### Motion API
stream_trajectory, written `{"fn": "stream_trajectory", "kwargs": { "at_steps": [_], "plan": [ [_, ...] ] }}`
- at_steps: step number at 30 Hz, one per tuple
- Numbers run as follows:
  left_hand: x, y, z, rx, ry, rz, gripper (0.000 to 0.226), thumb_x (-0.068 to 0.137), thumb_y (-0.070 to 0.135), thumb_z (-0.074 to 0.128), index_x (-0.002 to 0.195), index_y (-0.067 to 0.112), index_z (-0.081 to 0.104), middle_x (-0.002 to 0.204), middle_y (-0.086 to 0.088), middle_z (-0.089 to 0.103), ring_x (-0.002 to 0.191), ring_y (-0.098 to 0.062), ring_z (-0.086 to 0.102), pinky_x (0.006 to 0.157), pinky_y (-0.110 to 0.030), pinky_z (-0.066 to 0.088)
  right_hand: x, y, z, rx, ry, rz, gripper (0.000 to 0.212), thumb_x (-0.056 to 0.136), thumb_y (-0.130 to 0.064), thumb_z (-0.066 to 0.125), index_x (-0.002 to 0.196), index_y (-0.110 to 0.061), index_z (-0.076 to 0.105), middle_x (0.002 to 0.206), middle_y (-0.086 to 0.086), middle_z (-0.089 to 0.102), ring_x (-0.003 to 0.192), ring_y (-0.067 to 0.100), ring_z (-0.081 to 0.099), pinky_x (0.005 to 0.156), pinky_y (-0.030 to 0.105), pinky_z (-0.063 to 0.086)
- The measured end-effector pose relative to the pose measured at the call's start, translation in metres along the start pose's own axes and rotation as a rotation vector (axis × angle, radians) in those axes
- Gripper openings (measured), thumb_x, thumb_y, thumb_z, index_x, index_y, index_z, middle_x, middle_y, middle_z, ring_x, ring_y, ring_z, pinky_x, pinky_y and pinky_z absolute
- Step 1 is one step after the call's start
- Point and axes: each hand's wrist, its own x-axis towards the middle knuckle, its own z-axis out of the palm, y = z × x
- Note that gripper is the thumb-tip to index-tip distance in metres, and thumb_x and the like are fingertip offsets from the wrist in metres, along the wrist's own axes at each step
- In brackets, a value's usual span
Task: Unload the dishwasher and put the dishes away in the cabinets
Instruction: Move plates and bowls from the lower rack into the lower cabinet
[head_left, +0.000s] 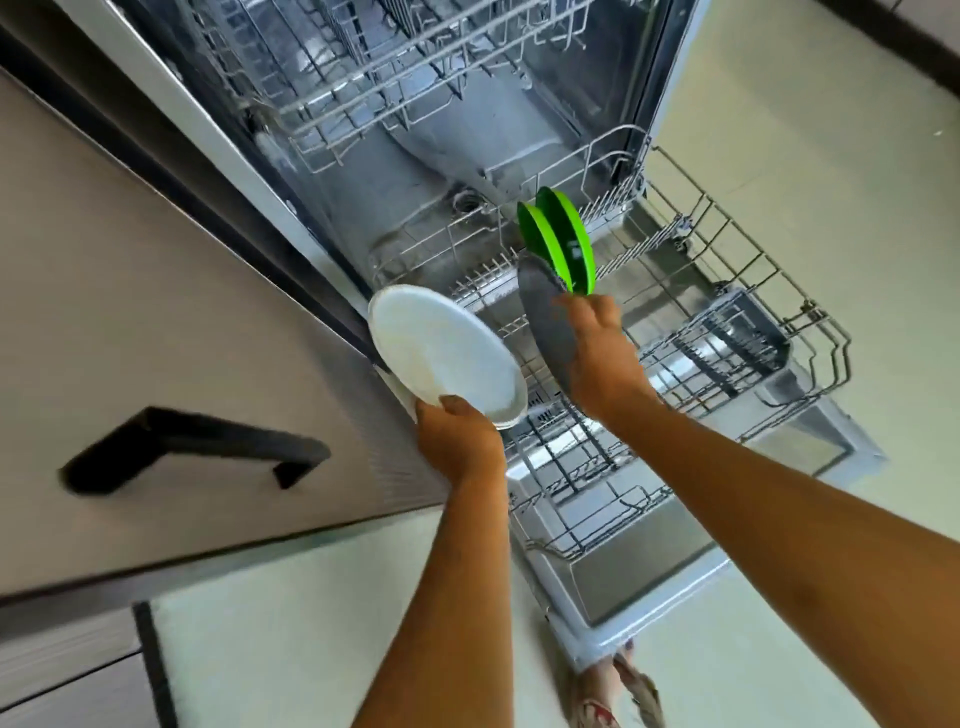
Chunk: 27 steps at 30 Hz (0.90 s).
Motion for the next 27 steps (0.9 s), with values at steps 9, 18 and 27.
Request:
{"fn": "stream_trajectory", "kwargs": {
  "at_steps": [9, 18, 27],
  "plan": [
    [-0.072, -0.059, -0.069, -0.736, -0.434, -0.551, 0.040, 0.098, 0.012, 0.044, 0.137, 0.018, 0.039, 0.124, -0.016, 0.049, 0.102, -0.035, 0.052, 0.076, -0.045, 0.052, -0.104, 0.006, -0.033, 0.335, 0.526, 0.467, 0.030, 0.093, -0.021, 0.052, 0.122, -0.022, 0.062, 0.111, 0.011, 0.069, 0.101, 0.029, 0.063, 0.084, 0.035, 0.049],
    [-0.089, -0.127, -0.150, -0.408, -0.538, -0.427, 0.039, 0.089, 0.033, 0.057, 0.126, 0.023, 0.051, 0.118, -0.007, 0.060, 0.102, -0.029, 0.059, 0.085, -0.041, 0.054, -0.200, -0.005, 0.002, 0.690, 0.438, 0.860, 0.025, 0.093, -0.029, 0.054, 0.081, -0.009, 0.064, 0.078, 0.007, 0.058, 0.081, 0.024, 0.053, 0.079, 0.040, 0.050],
    [-0.057, -0.207, -0.258, -0.357, -0.507, -0.546, 0.037, 0.095, 0.026, 0.053, 0.131, 0.019, 0.048, 0.120, -0.009, 0.054, 0.109, -0.032, 0.052, 0.095, -0.052, 0.048, -0.283, -0.041, 0.108, 0.978, 0.206, 1.051, 0.026, 0.067, -0.040, 0.069, 0.060, -0.015, 0.064, 0.072, 0.004, 0.061, 0.071, 0.021, 0.055, 0.067, 0.035, 0.044]
  ]
}}
